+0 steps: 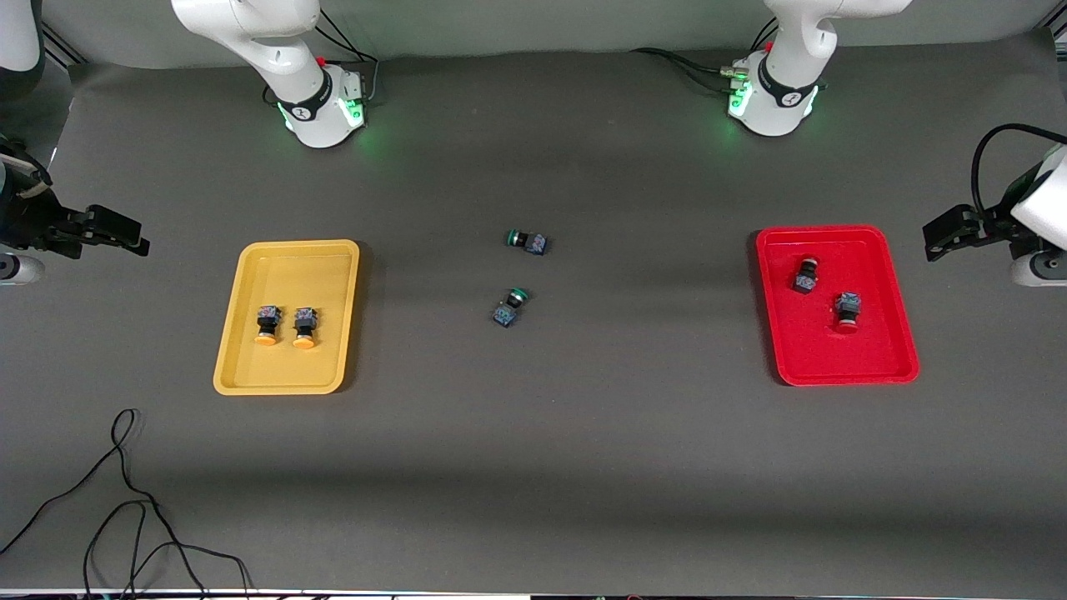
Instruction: Place red and yellow buttons in trays
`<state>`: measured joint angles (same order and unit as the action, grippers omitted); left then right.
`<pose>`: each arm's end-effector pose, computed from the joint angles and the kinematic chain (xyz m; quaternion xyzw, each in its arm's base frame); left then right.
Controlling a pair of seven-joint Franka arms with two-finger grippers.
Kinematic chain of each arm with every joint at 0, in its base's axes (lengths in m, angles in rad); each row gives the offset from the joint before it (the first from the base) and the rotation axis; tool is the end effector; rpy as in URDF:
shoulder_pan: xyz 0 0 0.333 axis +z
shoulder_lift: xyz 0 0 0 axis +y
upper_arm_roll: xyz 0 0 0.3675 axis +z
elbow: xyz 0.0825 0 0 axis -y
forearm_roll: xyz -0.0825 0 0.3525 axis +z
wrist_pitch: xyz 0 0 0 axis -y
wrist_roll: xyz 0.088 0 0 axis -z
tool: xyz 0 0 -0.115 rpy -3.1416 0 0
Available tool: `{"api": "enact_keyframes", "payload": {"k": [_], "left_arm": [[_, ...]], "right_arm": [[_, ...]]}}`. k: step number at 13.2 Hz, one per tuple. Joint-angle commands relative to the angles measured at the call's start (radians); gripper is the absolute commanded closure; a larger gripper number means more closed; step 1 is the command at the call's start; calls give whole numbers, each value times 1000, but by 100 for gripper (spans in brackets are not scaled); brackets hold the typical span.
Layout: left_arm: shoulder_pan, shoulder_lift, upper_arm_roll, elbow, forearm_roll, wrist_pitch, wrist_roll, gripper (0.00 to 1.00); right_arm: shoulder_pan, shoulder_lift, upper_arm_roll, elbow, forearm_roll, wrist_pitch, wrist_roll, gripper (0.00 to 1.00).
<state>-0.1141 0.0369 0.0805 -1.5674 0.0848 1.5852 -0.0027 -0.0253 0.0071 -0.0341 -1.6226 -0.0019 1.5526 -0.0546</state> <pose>0.5368 -0.0094 0.6517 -0.9989 0.0165 0.0087 0.0440 0.5198 -0.0311 0.6401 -0.9993 0.0024 0.0385 0.0011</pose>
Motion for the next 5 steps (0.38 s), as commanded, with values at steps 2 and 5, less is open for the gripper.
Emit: {"api": "enact_keyframes", "payload": {"k": [2,5], "left_arm": [[-2,-26,7,-22,-11,21,-17,0],[16,-26,5,3,-10,-8,-16,0]], "right_arm": [[-10,7,8,18,-15,-2,7,0],[-10,7,8,18,-15,0,7,0]]}}
